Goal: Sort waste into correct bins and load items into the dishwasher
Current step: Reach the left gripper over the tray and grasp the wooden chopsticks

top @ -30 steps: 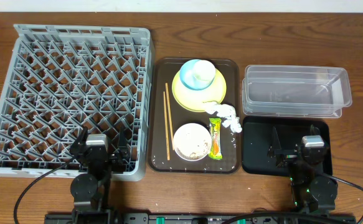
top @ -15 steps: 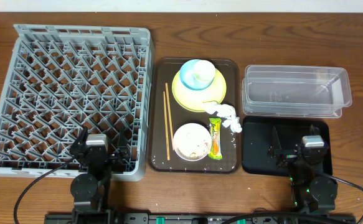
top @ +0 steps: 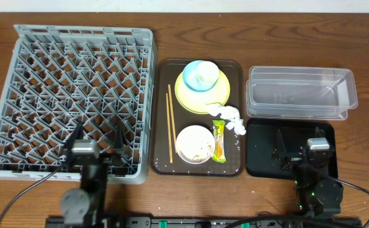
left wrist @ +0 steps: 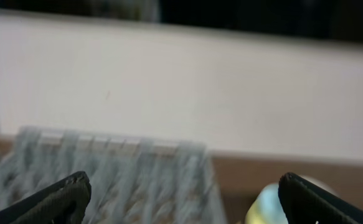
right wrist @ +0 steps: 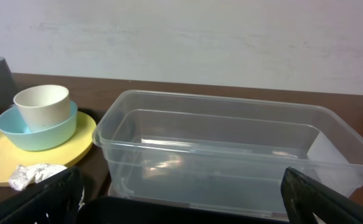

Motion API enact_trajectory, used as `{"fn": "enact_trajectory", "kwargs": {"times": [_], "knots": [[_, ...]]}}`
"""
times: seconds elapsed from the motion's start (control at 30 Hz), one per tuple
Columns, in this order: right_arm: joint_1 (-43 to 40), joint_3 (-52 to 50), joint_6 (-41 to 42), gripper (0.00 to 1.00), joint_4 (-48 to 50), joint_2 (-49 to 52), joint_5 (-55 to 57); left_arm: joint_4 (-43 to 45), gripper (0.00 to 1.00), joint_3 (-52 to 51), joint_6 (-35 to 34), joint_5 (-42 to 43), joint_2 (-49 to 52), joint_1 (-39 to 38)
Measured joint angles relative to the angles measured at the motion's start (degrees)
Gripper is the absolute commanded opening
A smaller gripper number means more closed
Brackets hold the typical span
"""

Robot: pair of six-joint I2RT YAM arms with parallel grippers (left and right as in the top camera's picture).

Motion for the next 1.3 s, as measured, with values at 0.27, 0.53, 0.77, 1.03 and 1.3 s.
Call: {"fn": "enact_trajectory", "kwargs": {"times": [0.27,0.53,0.77,1.03,1.3], "knots": [[0.0,0.0,0.0,0.99,0.0,0.0,0.0,-20.5,0.97,33.4,-6.3,11.9,16.8,0.0],[0.0,0.0,0.0,0.99,0.0,0.0,0.0,-55.4,0.97,63.1,-7.9,22.6,44.6,0.0],[0.0,0.0,0.0,0.99,0.0,0.0,0.0,-60.1,0.76,65.9,-9.9,26.4,57.9,0.0],[0.0,0.0,0.0,0.99,0.0,0.0,0.0,-67.1,0.41,65.1,-11.6,26.2,66.3,-4.3],[0.0,0.0,0.0,0.99,0.0,0.0,0.0,-67.0,0.42,63.8,-19.6,8.4,66.2,-18.8]]}}
